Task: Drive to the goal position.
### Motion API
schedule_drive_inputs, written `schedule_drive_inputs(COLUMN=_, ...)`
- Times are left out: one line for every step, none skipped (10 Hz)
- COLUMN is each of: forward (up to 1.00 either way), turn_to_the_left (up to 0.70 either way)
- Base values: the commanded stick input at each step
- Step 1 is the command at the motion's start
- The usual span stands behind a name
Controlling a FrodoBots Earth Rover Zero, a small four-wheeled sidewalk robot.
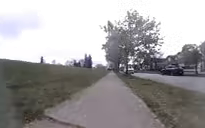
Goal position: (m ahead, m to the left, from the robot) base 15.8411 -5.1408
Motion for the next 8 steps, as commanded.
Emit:
schedule_drive_inputs(forward=1.0, turn_to_the_left=0.0)
schedule_drive_inputs(forward=1.0, turn_to_the_left=0.0)
schedule_drive_inputs(forward=1.0, turn_to_the_left=0.0)
schedule_drive_inputs(forward=1.0, turn_to_the_left=0.0)
schedule_drive_inputs(forward=1.0, turn_to_the_left=0.0)
schedule_drive_inputs(forward=1.0, turn_to_the_left=0.0)
schedule_drive_inputs(forward=1.0, turn_to_the_left=0.0)
schedule_drive_inputs(forward=1.0, turn_to_the_left=0.0)
